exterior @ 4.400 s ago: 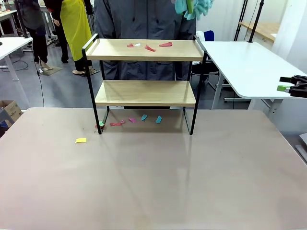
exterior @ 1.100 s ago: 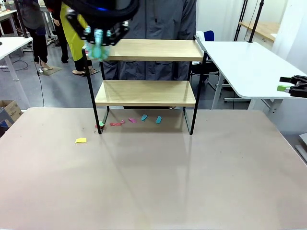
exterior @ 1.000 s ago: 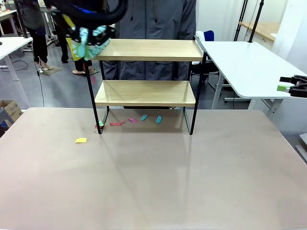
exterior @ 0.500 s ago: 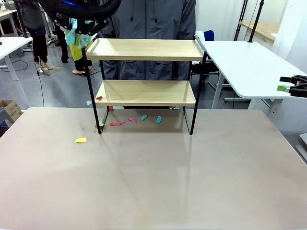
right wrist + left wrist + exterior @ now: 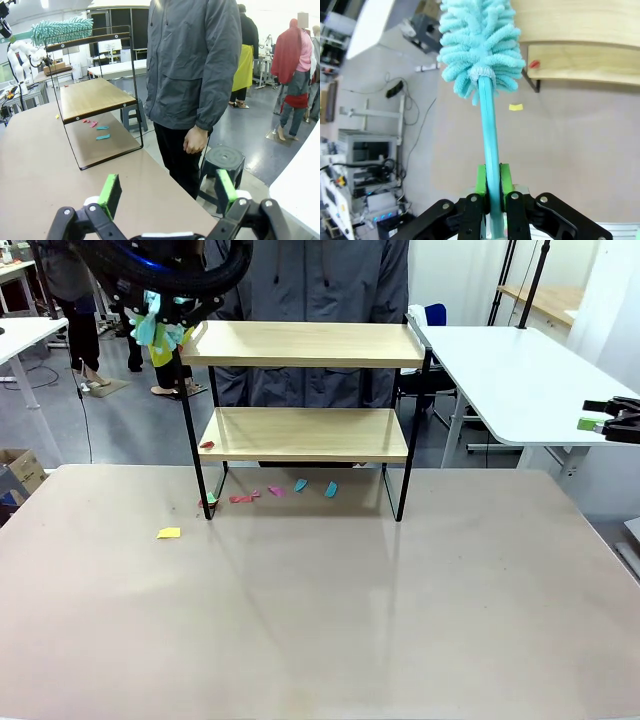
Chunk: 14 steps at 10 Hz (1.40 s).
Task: Clean the shelf.
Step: Clean the specific section of the Shelf indicated by the human with the Duster.
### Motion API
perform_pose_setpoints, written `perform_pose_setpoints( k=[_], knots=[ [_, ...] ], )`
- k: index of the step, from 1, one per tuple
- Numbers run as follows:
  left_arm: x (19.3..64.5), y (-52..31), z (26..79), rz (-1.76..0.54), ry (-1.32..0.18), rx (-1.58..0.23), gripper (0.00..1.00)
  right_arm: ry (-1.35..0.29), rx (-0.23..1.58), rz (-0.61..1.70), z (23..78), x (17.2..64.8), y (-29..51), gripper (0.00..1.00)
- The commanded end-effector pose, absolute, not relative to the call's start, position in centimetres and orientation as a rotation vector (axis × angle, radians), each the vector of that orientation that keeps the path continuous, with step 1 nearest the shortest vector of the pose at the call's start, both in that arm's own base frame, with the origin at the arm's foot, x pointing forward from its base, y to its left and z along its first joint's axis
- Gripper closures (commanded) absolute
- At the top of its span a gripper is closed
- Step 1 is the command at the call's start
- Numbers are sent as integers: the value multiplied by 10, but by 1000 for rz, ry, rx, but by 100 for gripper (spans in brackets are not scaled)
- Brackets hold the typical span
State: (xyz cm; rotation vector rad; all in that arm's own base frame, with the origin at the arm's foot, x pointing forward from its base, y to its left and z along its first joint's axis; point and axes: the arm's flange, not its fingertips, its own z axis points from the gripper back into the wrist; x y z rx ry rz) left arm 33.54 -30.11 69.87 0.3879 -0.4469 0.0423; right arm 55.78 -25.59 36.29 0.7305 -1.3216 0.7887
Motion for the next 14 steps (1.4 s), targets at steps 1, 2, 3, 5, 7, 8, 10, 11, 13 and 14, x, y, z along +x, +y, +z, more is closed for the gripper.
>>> perform_pose_setpoints(
  k=[1,2,3,5,7,8,10,11,13,14],
  knots=[
    [312,-279,722,-62,-513,245,87,-1312,733,774,368,558,-254,0],
    [299,-268,728,-139,-532,163,87,-1312,733,774,368,558,-254,0],
    [288,-257,734,-235,-540,79,87,-1312,733,774,368,558,-254,0],
    [265,-236,738,-493,-491,-107,87,-1312,733,774,368,558,-254,0],
    [239,-222,742,-666,-441,-183,87,-1312,733,774,368,558,-254,0],
    [227,-213,744,-772,-380,-185,87,-1312,733,774,368,558,-254,0],
    [215,-195,740,-888,-280,-149,87,-1312,733,774,368,558,-254,0],
    [210,-191,732,-943,-223,-125,87,-1312,733,774,368,558,-254,0],
    [207,-186,707,-1051,-67,-29,87,-1312,733,774,368,558,-254,0],
    [210,-180,693,-1094,-9,9,87,-1312,733,774,368,558,-254,0]
  ],
)
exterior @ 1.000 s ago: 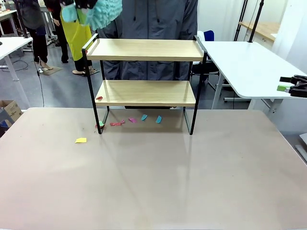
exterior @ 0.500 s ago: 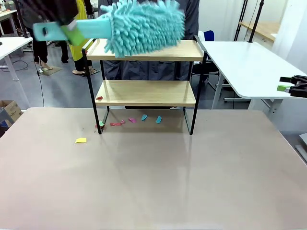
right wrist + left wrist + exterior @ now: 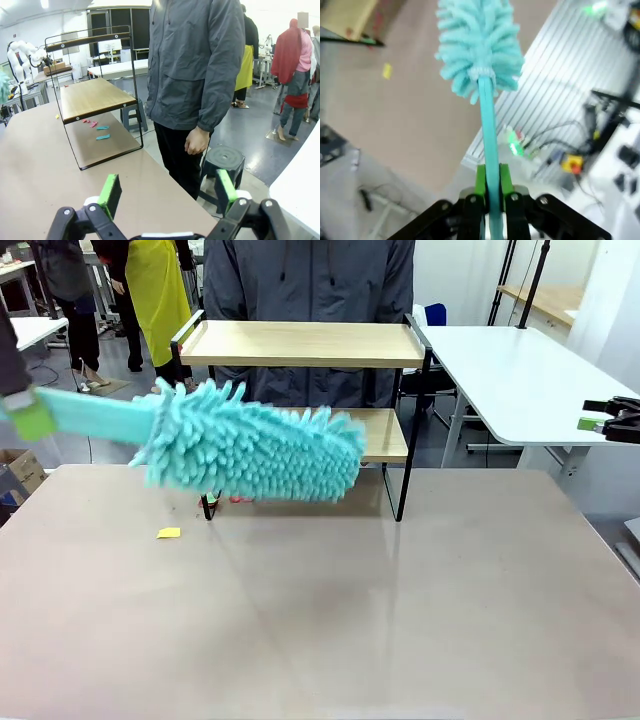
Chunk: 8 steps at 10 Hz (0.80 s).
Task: Clean the shelf.
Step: Clean the specific section of the Shelf indicated by the human with the Duster.
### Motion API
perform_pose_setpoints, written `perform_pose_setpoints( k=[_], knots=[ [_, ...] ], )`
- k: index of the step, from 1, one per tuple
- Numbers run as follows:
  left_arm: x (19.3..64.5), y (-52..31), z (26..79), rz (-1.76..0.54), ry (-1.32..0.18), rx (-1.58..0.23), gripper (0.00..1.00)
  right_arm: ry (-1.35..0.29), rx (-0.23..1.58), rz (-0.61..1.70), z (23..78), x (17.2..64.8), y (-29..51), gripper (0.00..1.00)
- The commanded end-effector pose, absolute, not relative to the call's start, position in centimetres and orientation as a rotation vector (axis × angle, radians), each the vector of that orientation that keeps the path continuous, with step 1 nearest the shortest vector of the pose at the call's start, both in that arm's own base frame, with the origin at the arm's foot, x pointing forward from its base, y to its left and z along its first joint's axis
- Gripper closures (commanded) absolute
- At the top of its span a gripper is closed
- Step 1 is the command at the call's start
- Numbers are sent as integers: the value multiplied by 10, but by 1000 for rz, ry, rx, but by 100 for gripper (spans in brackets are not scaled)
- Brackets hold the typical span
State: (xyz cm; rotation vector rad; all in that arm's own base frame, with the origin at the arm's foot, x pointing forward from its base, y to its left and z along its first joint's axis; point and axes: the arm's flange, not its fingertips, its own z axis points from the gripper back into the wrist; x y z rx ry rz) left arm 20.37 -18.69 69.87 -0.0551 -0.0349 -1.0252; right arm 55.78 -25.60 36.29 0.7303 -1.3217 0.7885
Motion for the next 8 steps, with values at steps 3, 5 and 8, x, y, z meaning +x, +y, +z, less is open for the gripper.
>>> perform_pose_setpoints(
  k=[3,5,8],
  knots=[
    [220,-174,641,-1244,156,102,87,-1312,733,774,368,558,-254,0],
    [230,-152,615,-1276,166,53,87,-1312,733,774,368,558,-254,0],
    [232,-163,610,-1273,199,62,87,-1312,733,774,368,558,-254,0]
  ],
)
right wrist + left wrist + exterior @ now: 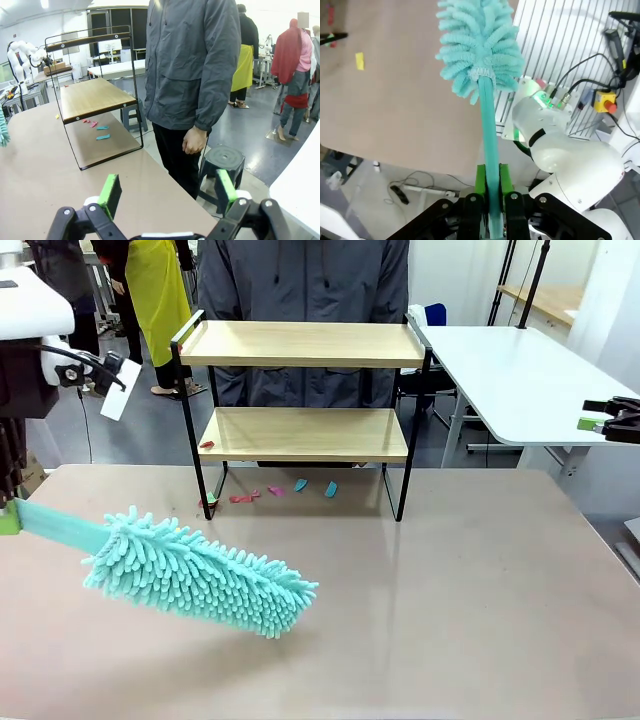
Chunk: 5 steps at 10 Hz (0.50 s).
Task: Clean the shelf.
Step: Clean the specific section of the Shelf indicated by the human with the Duster.
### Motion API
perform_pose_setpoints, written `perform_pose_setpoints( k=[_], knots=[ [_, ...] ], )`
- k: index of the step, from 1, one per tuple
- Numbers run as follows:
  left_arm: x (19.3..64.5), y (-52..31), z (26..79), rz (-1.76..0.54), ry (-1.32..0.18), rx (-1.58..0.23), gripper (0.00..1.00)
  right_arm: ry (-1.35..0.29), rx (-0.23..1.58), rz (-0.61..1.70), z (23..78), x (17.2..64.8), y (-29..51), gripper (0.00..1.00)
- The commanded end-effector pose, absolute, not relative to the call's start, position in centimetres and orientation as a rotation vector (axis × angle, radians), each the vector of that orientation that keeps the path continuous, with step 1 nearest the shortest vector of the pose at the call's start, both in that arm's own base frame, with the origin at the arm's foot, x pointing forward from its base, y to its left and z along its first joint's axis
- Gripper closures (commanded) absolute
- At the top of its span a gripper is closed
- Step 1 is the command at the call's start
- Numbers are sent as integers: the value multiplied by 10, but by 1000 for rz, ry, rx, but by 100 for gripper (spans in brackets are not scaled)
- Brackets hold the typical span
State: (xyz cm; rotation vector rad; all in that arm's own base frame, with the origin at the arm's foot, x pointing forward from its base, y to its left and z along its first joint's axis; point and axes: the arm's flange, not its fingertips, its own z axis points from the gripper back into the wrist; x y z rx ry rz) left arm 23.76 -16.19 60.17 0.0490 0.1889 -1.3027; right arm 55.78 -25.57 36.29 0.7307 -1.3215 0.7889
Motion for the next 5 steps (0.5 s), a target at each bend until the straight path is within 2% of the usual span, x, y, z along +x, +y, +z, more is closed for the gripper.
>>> perform_pose_setpoints(
  k=[1,5],
  knots=[
    [232,-163,610,-1273,199,62,87,-1312,733,774,368,558,-254,0],
    [232,-163,610,-1273,199,62,87,-1312,733,774,368,558,-254,0]
  ],
)
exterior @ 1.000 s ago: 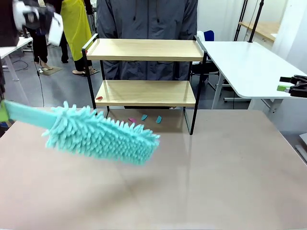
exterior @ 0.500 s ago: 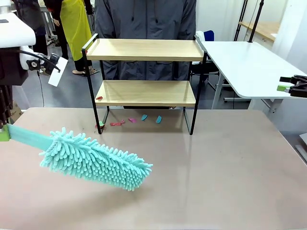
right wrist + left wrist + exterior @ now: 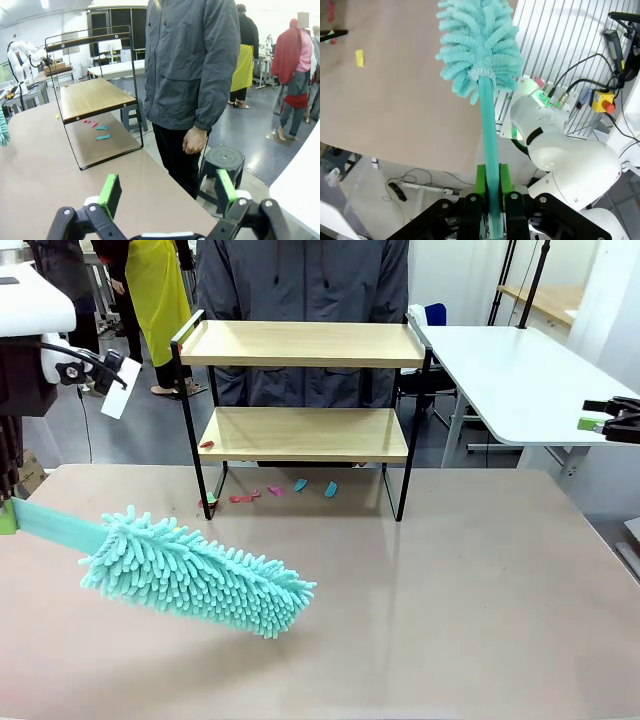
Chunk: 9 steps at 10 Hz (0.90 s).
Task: Clean the shelf.
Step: Clean the specific section of the Shelf indicated by the human with the Duster.
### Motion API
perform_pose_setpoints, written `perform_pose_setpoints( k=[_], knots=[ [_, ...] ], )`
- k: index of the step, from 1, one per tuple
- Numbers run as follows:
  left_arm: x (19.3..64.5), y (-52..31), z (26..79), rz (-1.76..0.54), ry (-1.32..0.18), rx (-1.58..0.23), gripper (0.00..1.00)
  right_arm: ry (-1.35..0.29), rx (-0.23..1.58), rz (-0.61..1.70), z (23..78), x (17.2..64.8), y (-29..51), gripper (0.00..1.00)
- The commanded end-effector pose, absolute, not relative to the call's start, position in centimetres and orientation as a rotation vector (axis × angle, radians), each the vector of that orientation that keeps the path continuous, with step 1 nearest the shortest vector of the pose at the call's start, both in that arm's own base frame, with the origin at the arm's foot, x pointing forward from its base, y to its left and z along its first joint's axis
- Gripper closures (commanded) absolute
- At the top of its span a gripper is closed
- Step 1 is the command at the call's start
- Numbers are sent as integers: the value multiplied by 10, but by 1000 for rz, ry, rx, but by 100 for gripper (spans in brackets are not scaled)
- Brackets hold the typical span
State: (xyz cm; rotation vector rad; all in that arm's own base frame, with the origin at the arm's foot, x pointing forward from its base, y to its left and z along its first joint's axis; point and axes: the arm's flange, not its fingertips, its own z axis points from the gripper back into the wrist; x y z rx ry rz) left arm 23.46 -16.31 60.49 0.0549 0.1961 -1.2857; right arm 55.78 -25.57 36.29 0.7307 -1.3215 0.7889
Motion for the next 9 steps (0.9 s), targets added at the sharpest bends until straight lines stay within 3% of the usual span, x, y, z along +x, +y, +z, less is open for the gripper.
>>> perform_pose_setpoints(
  k=[1,9],
  knots=[
    [232,-163,610,-1273,199,62,87,-1312,733,774,368,558,-254,0],
    [232,-163,610,-1273,199,62,87,-1312,733,774,368,558,-254,0]
  ],
)
